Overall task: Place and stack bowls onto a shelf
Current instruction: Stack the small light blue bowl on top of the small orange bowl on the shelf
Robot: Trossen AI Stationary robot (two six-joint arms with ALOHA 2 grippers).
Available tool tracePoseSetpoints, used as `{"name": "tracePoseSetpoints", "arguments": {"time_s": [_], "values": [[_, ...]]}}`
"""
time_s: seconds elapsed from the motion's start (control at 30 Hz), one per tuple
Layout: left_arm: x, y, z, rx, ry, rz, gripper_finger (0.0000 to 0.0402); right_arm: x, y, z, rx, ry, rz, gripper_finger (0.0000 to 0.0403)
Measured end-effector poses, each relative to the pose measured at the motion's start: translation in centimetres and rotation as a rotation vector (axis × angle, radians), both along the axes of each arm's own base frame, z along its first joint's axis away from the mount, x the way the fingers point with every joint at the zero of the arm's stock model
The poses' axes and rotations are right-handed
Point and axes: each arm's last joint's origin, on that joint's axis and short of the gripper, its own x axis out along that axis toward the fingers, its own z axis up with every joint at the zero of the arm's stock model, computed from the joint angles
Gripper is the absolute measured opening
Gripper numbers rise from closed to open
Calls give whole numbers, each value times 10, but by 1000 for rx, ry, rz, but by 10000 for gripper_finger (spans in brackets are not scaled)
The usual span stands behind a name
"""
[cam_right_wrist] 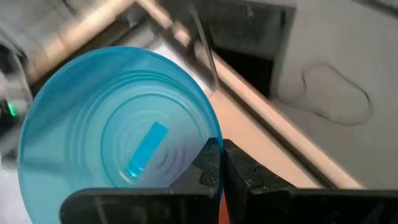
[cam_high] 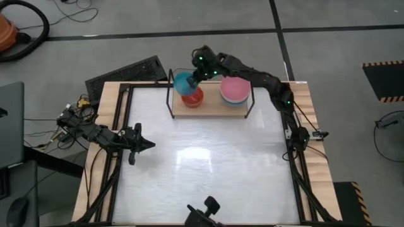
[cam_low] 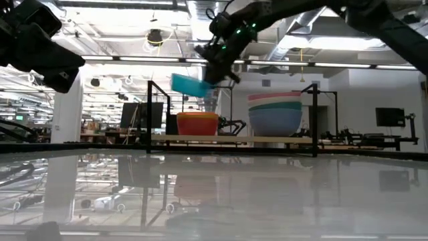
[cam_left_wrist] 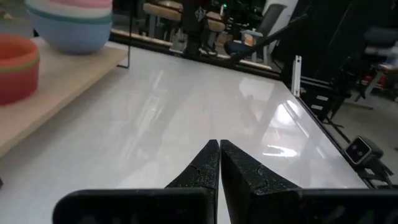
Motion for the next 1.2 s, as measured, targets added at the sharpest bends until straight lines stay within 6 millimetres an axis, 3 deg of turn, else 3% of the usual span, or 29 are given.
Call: {"name": "tracePoseSetpoints", "arguments": {"time_s": [0.23, 0.83, 1.03, 1.2], "values": [[2, 4, 3, 26, -35, -36, 0, -1, -5, -26, 74, 111, -14, 23], [6, 9, 0, -7, -26, -37, 0, -8, -5, -33, 113, 186, -13, 43], [6, 9, 0, -5, -25, -34, 0, -8, -6, -33, 107, 187, -9, 71], [6, 9, -1, 2, -24, -33, 0, -5, -8, -30, 72, 150, 3, 118]]}}
